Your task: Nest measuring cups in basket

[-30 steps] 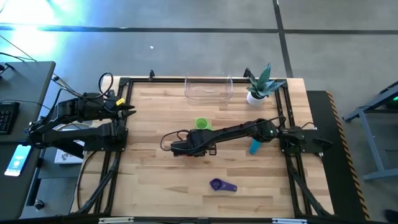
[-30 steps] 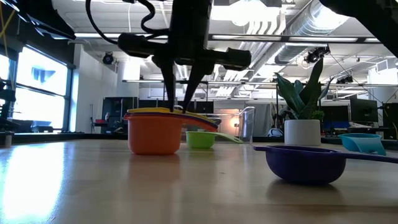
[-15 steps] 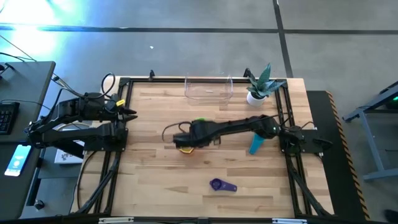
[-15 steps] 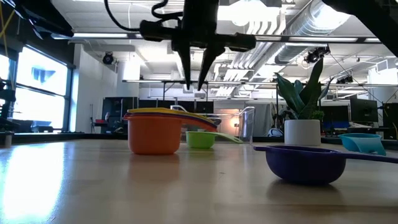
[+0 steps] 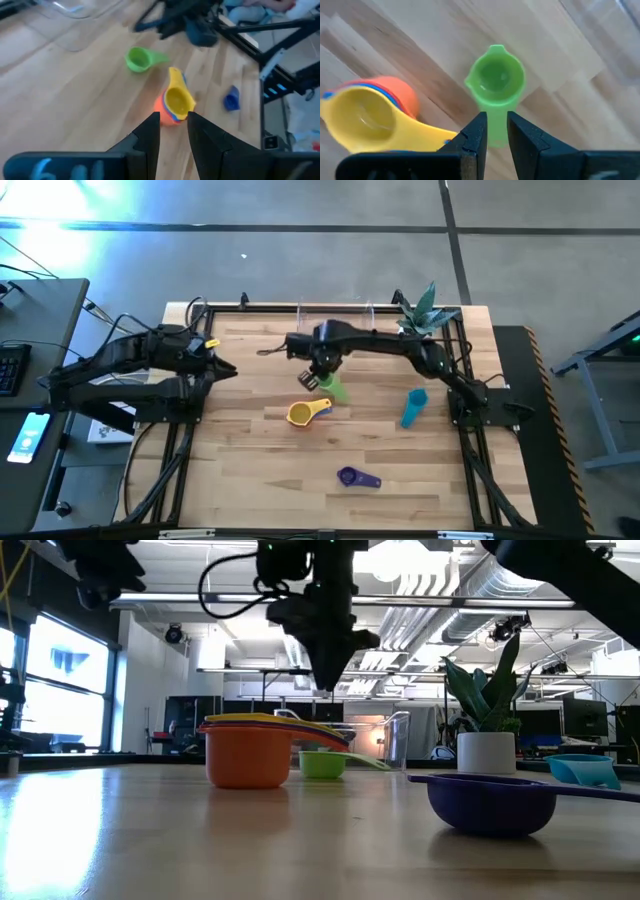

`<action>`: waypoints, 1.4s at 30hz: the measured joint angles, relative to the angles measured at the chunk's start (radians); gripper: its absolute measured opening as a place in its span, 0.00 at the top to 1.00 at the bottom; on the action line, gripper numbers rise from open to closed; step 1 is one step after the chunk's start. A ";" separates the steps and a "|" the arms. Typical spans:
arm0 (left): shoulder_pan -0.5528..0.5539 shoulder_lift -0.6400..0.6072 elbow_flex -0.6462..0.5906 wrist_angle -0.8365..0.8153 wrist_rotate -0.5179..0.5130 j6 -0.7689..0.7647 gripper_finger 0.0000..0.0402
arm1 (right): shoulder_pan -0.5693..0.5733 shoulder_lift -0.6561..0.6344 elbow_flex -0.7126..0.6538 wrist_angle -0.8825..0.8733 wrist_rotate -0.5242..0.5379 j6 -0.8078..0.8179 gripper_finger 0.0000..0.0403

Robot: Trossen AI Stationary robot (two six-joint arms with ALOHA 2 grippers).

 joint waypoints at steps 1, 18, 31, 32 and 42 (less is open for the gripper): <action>-0.008 0.017 0.000 0.016 0.005 -0.001 0.78 | -0.016 0.000 0.000 -0.004 -0.008 -0.042 0.84; -0.416 0.332 0.000 0.227 -0.147 -0.070 0.78 | -0.109 0.000 -0.046 0.009 -0.240 -0.448 0.84; -0.585 0.653 0.000 0.387 -0.211 -0.076 0.78 | -0.036 0.000 -0.182 0.166 -0.249 -0.441 0.84; -0.590 0.667 0.000 0.391 -0.213 -0.074 0.78 | -0.031 0.000 -0.198 0.179 -0.250 -0.438 0.84; -0.618 0.815 0.000 0.537 -0.210 -0.023 0.78 | -0.004 0.002 -0.313 0.272 -0.227 -0.400 0.84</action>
